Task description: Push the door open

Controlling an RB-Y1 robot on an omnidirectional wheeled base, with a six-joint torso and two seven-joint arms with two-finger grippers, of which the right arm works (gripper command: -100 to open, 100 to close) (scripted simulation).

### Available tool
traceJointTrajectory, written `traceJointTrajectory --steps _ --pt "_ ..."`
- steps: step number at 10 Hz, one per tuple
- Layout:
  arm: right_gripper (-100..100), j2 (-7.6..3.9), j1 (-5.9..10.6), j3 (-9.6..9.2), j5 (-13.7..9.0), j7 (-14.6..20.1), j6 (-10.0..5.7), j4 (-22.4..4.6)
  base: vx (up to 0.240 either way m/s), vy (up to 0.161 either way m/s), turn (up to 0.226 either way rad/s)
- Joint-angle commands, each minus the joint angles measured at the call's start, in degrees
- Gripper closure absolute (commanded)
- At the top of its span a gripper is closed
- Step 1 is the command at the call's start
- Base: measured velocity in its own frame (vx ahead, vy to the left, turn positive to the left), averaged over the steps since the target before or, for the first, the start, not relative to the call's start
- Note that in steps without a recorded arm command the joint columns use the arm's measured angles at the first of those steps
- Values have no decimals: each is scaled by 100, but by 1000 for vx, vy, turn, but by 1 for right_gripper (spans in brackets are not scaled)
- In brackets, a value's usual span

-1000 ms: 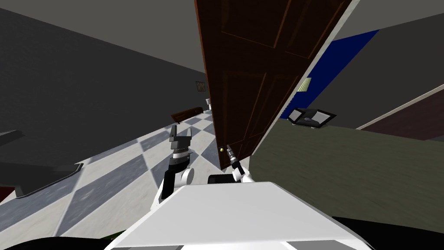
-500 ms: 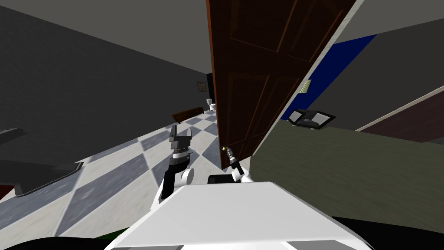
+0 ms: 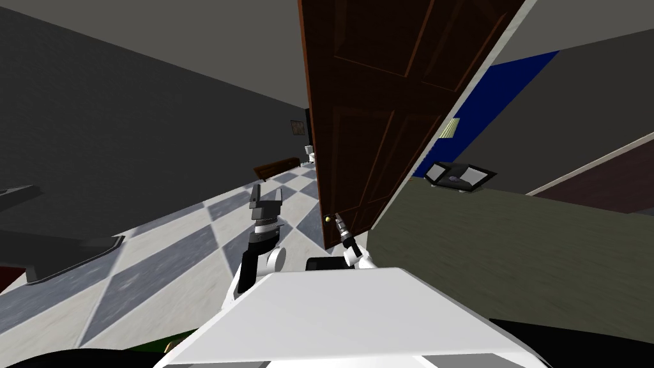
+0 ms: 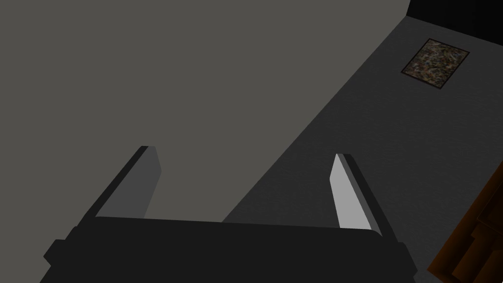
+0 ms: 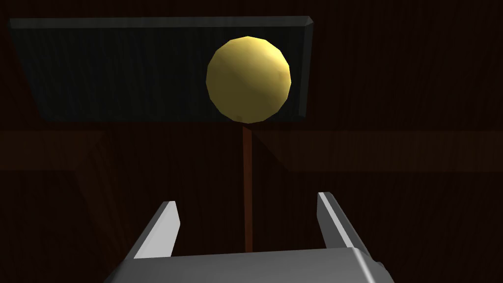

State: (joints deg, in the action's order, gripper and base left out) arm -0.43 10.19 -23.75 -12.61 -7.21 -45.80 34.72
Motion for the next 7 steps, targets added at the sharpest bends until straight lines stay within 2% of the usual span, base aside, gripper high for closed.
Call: traceJointTrajectory --steps 1,3,4,5,7 --pt "-100 -143 -9 6 -60 -55 -13 6 -29 -172 55" --pt "-100 -260 -17 12 -153 -117 -23 17 -56 -173 55" --pt "-100 -278 -21 15 -203 -151 -28 23 -113 -155 64" --pt "-100 -259 -26 19 -271 -196 -35 31 -128 -135 83" --pt "-100 -99 -34 26 -381 -270 -46 45 -195 -70 91"
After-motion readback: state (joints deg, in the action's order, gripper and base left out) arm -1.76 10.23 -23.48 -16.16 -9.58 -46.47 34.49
